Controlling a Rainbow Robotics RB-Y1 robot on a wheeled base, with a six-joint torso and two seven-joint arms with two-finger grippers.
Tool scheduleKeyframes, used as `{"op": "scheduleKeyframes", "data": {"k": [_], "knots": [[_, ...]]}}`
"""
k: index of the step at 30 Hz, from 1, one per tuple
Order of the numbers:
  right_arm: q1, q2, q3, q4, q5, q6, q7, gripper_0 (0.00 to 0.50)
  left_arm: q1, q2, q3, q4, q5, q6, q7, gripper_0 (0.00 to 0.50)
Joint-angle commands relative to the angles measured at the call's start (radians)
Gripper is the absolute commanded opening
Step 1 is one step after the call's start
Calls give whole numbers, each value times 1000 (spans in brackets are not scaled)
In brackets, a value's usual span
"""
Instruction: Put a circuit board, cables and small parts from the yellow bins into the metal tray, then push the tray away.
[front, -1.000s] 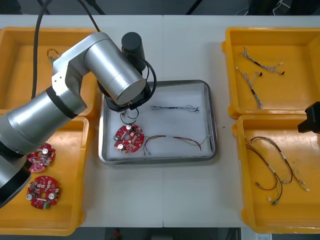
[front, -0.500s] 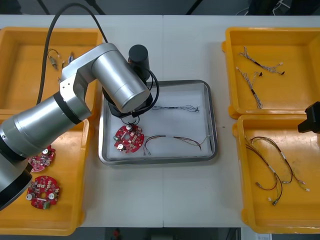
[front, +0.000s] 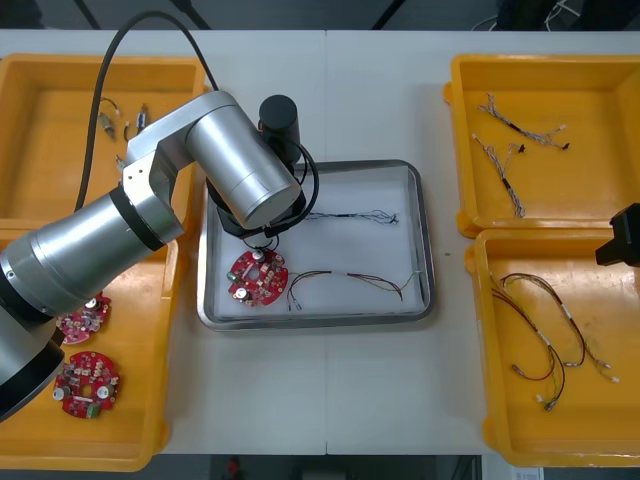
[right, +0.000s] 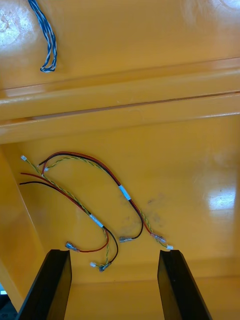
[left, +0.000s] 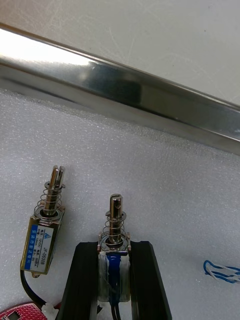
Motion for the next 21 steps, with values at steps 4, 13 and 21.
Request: {"op": "scheduleKeyframes", "data": {"k": [4, 13, 21], "knots": [[8, -37, -27, -29, 4, 4, -1, 500, -1, -20, -11, -8, -29, -16, 15, 417], [8, -37, -27, -29, 4, 4, -1, 500, -30, -1, 6, -51, -25, 10, 15, 500], [8, -37, -27, -29, 4, 4, -1, 500, -98, 50, 58, -131, 90, 123, 6, 500]]}}
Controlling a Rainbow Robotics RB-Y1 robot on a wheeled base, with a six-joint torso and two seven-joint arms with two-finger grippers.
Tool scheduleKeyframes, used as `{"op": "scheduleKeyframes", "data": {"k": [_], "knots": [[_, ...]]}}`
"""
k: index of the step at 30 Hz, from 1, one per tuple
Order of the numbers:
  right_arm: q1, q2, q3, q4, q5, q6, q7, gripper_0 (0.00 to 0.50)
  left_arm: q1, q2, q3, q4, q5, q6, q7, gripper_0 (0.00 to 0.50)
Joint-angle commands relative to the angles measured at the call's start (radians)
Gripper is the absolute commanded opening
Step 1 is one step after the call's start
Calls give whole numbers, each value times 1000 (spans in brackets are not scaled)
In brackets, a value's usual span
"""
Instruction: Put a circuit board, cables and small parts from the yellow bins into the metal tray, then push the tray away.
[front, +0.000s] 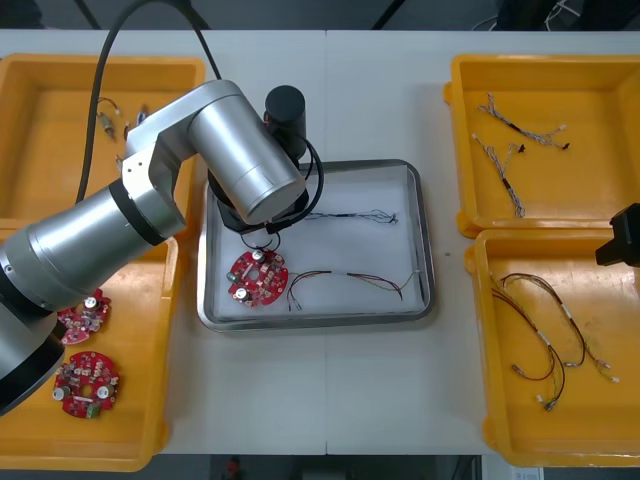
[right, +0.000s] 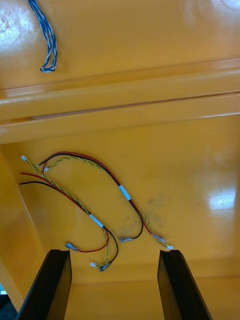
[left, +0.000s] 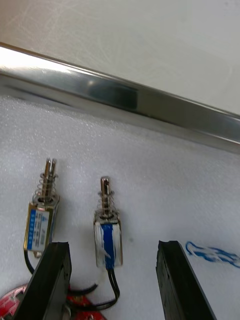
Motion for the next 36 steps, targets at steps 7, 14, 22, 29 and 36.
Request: {"op": "scheduleKeyframes", "data": {"k": [7, 14, 22, 29, 36], "knots": [[8, -37, -27, -29, 4, 4, -1, 500, -89, 168, 152, -231, 208, 161, -12, 500], [42, -9, -1, -18, -7, 4, 0, 500, -88, 332, 227, -346, 351, 219, -74, 500], [-18, -23, 78, -22, -71, -14, 3, 500, -31, 513, 388, -369, 520, 248, -227, 500], [-135, -34, 192, -58, -130, -3, 13, 500, 101, 620, 544, -383, 564, 276, -397, 500], [-237, -34, 335, -136, -128, -5, 22, 500, 304, 635, 745, -425, 564, 276, -537, 500]]}}
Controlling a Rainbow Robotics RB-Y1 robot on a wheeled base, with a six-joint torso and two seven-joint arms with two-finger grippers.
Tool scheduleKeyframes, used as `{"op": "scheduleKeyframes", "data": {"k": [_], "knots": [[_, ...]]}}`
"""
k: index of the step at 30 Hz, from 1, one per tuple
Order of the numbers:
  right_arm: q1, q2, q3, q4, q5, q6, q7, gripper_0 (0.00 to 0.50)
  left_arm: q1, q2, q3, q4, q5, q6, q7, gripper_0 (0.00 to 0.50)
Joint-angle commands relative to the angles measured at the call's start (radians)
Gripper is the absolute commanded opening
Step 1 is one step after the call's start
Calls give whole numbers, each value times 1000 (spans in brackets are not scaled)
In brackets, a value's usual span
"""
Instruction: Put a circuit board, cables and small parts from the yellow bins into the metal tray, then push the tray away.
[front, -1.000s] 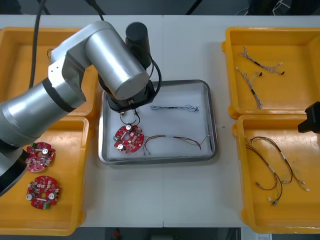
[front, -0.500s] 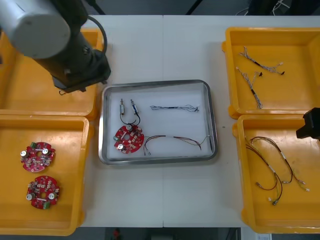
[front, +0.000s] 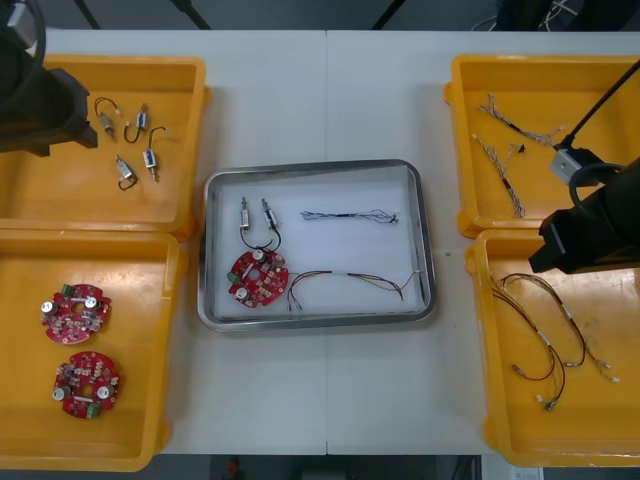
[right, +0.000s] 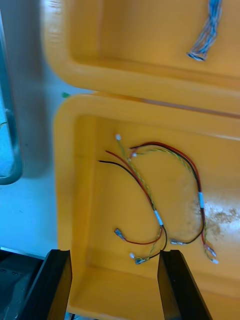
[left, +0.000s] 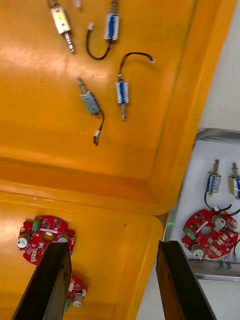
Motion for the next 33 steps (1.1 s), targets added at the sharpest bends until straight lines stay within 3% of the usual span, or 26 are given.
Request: {"op": "scheduleKeyframes", "data": {"k": [1, 11, 18, 26, 33], "knots": [[-106, -33, 117, -76, -7, 2, 23, 500, 150, 49, 154, -60, 9, 9, -96, 500], [-284, -24, 389, -98, -1, -87, 42, 500, 424, 67, 345, -178, 21, -23, -130, 500], [-402, 39, 565, -75, 7, -148, 82, 500, 585, 106, 395, -204, 32, -118, -240, 500], [-509, 145, 712, 5, 47, -211, 301, 500, 702, 135, 395, -267, 30, -195, -259, 500], [-571, 241, 821, 85, 91, -279, 487, 500, 771, 147, 414, -310, 30, -200, -266, 500]]}}
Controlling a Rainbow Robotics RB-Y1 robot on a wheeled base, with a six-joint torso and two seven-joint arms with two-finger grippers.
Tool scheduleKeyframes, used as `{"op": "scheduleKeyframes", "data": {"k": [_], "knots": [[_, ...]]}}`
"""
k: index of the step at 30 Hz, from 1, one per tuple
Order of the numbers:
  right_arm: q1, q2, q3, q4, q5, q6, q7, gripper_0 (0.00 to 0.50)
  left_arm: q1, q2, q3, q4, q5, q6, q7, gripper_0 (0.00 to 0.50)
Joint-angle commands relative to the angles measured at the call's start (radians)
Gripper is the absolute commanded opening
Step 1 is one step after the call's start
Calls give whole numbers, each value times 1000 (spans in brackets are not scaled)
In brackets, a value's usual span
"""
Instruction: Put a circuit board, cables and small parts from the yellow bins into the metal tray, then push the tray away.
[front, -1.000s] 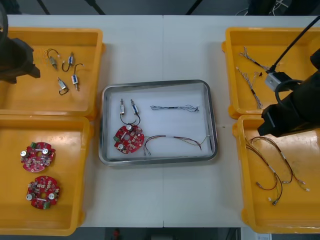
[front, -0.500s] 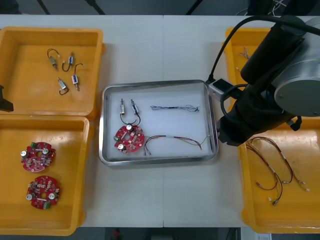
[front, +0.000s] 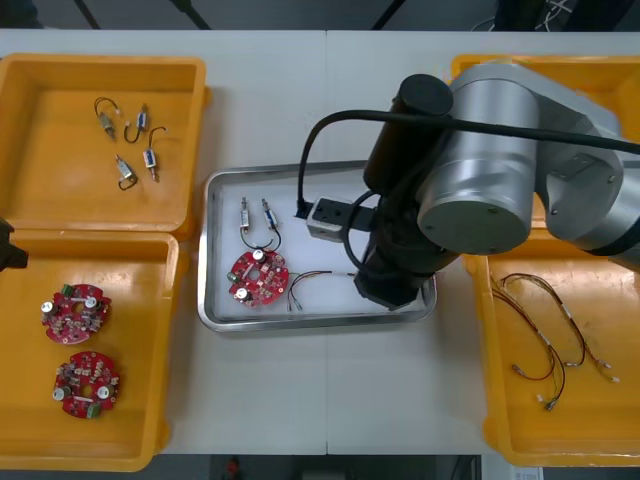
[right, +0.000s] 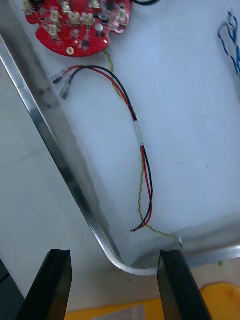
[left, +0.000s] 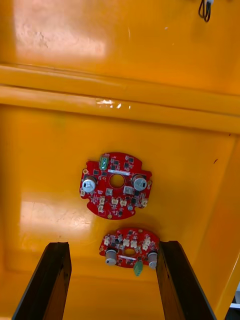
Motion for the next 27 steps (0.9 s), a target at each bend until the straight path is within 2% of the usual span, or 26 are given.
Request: {"op": "scheduleKeyframes", "data": {"k": [1, 5, 7, 15, 27], "knots": [[-74, 73, 75, 36, 32, -44, 115, 500, 60, 55, 44, -37, 7, -8, -37, 500], [-88, 111, 131, 61, 80, -73, 179, 500, 96, 56, 44, -51, 1, -19, -41, 500], [-91, 139, 178, 74, 137, -99, 219, 500, 112, 56, 44, -54, -15, -40, -41, 500], [-91, 186, 296, 82, 260, -151, 219, 500, 117, 68, 43, -37, -30, -76, -51, 500], [-71, 256, 370, 160, 341, -174, 214, 500, 122, 91, 43, -34, -18, -76, -71, 500]]}}
